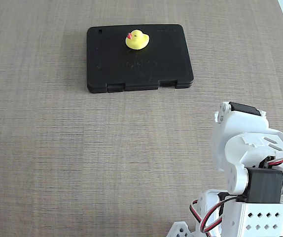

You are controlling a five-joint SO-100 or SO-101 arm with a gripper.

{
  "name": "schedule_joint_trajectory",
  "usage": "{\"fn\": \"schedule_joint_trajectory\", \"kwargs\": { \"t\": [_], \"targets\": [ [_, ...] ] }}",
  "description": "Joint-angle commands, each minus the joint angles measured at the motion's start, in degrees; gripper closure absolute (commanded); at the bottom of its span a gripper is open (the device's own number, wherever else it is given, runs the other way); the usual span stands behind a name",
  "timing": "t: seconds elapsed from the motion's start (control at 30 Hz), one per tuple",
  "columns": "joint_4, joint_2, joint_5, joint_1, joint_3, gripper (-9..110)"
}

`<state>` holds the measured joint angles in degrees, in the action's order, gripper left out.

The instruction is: Grasp a duck and put it on the black surface.

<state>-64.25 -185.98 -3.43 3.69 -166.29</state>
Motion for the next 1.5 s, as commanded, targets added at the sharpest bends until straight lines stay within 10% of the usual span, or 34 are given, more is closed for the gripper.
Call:
{"fn": "schedule_joint_trajectory", "kwargs": {
  "t": [0.0,1.47],
  "targets": [
    [0.62,-3.34,0.53,-0.53,-2.46,102],
    [-7.56,-6.68,-0.18,0.00,-8.79,102]
  ]
}}
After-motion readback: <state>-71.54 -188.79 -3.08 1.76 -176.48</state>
